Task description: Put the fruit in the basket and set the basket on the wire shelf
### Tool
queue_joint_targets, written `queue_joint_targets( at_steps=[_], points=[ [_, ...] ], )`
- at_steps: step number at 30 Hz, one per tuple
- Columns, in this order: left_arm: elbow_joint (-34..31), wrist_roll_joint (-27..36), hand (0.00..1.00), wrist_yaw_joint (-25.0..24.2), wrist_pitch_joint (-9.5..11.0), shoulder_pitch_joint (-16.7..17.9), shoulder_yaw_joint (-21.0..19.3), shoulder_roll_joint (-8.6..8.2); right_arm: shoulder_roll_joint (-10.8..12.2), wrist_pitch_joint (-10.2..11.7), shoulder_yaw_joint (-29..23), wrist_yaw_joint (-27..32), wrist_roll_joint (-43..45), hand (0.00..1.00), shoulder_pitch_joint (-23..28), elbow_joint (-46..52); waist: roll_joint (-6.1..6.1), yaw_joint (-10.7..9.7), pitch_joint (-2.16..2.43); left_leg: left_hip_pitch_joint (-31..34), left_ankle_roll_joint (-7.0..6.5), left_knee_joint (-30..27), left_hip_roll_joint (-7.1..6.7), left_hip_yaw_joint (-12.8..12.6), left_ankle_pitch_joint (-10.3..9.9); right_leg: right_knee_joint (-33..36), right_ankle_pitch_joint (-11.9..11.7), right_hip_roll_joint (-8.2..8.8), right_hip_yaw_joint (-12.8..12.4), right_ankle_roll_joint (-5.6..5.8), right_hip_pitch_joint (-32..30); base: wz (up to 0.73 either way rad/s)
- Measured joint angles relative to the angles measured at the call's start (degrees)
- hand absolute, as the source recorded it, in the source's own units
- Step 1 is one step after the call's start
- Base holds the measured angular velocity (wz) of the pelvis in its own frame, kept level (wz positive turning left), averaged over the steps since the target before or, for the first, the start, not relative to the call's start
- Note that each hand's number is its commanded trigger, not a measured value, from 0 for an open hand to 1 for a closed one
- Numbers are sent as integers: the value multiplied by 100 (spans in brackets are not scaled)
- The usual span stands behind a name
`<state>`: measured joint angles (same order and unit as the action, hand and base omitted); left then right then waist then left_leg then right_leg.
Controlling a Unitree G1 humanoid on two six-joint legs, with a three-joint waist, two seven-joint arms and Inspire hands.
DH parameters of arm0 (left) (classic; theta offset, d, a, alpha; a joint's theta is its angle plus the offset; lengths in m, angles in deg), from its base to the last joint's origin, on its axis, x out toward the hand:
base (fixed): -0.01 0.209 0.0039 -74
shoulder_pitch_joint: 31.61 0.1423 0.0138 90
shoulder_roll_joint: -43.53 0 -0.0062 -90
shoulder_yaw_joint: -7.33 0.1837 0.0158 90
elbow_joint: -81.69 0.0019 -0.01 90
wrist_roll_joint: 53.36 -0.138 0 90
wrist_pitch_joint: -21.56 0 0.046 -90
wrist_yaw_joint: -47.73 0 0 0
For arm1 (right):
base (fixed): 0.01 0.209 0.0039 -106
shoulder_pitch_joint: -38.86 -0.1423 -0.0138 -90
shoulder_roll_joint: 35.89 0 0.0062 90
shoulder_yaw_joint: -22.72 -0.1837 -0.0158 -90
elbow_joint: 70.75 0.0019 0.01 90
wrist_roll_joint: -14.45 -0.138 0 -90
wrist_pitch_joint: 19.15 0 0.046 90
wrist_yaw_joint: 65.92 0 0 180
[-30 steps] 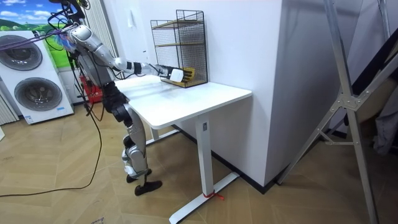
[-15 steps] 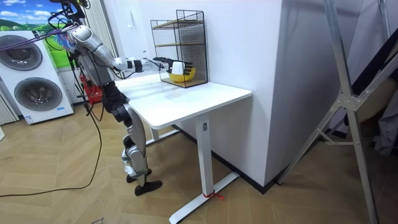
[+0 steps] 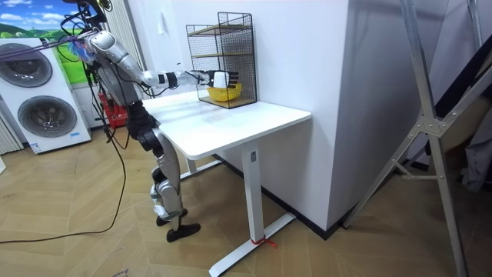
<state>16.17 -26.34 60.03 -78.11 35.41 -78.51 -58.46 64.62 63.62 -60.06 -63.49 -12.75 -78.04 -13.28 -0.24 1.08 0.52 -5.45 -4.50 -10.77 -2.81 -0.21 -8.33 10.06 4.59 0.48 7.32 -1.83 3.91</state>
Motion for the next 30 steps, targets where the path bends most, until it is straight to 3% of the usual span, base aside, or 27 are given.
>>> queue_joint_targets(
  at_steps=[7, 10, 14, 22, 28, 30],
  points=[
    [-488, -113, 0, 3, -1, 38, -116, 113, -208, -31, -15, -6, 3, 0, 55, 669, -140, 58, -5, 93, 6, 4, 2, 36, 15, -23, -13, 3, 73, -16, -62, 3],
    [-904, -286, 0, 3, 0, 309, -110, 126, -230, 7, -20, -25, -2, 0, 265, 1139, -164, 53, -10, 108, 7, 4, 1, 49, 14, -44, -13, 2, 76, -16, -61, 0],
    [-1165, -286, 0, 5, 4, 609, -81, 146, -243, 26, -19, -69, -10, 0, 658, 1316, -153, 57, -16, 96, 7, 6, -1, 38, 14, -41, -11, 3, 57, -14, -56, 0],
    [-1679, -292, 0, -44, 120, 1080, -34, 137, -276, 31, -14, -237, 55, 0, 1315, 2063, -47, 14, -83, 117, 8, 34, 2, 26, 15, -40, -3, -2, 30, -1, -104, -1],
    [-1842, -283, 0, -62, 148, 1322, 17, 143, -333, 154, -10, -185, 200, 0, 1921, 2735, -48, 17, -81, 131, 9, 30, 3, 32, 15, -37, 3, -2, 60, 6, -111, 0],
    [-2182, -283, 0, -95, 290, 1543, 142, 143, -330, 249, -7, -220, 200, 0, 2157, 2962, -48, -4, -80, 171, 9, 15, 0, 51, 14, -41, 14, -1, 53, 24, -116, 2]
  ],
)
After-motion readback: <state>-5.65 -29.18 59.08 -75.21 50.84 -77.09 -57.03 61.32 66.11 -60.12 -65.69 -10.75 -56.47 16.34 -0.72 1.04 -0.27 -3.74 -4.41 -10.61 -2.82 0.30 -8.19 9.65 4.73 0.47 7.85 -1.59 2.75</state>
